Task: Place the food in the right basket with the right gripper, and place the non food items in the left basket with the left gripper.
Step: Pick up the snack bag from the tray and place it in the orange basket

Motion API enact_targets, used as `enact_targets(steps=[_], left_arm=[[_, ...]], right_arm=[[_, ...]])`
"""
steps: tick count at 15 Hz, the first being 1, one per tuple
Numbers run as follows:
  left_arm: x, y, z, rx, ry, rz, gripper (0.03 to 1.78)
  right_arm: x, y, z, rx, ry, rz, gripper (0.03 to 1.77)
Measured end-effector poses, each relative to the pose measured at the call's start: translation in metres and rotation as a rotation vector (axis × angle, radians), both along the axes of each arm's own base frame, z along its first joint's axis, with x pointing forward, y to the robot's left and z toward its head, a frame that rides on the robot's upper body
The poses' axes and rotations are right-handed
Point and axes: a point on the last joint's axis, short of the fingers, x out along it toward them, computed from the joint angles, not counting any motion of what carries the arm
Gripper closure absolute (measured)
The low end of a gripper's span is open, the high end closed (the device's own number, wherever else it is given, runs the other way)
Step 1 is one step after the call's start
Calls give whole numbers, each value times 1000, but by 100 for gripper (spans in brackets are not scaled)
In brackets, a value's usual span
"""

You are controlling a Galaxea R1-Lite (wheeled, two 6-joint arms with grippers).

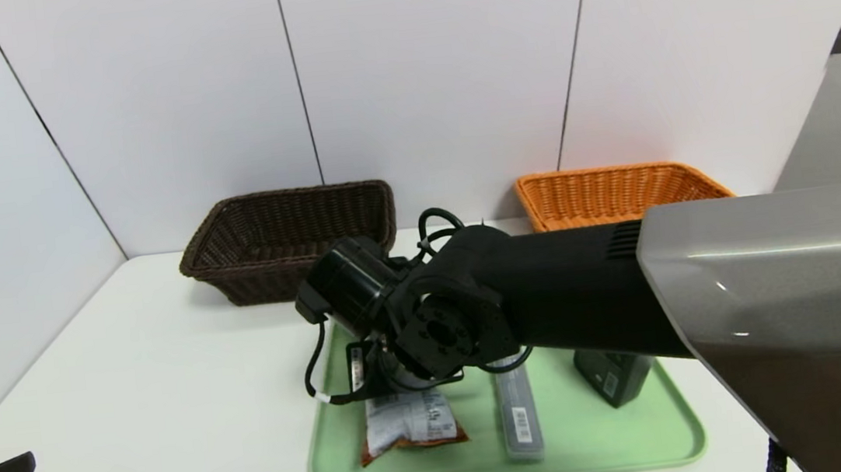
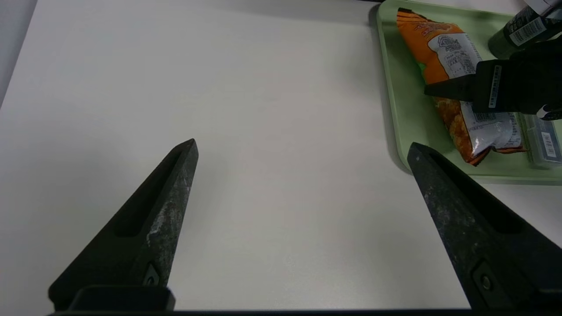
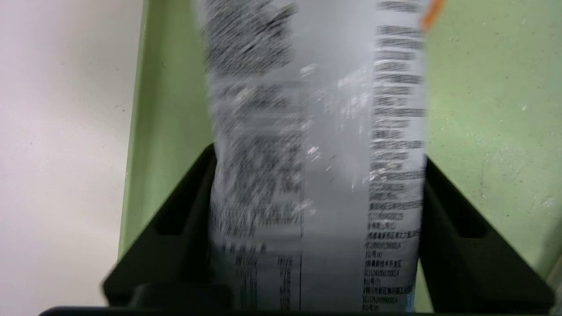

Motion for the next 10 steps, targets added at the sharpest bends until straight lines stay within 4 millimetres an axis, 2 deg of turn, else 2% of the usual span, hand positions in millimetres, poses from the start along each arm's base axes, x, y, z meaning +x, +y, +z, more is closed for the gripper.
enact_targets(steps=[4,5,7,10], left_arm=[[-1,0,-2,-1,2,-1,12],[-2,0,-3,-1,3,-1,12],[-5,0,-4,-1,16,-1,12],[-7,0,-6,-1,22,-1,12]], right_arm=[[-2,-2,3,0,7,2,106],[-5,-3,8,2,9,6,134],[-13,-9,21,6,24,14,135],[-32,-20,55,73,59,71,135]])
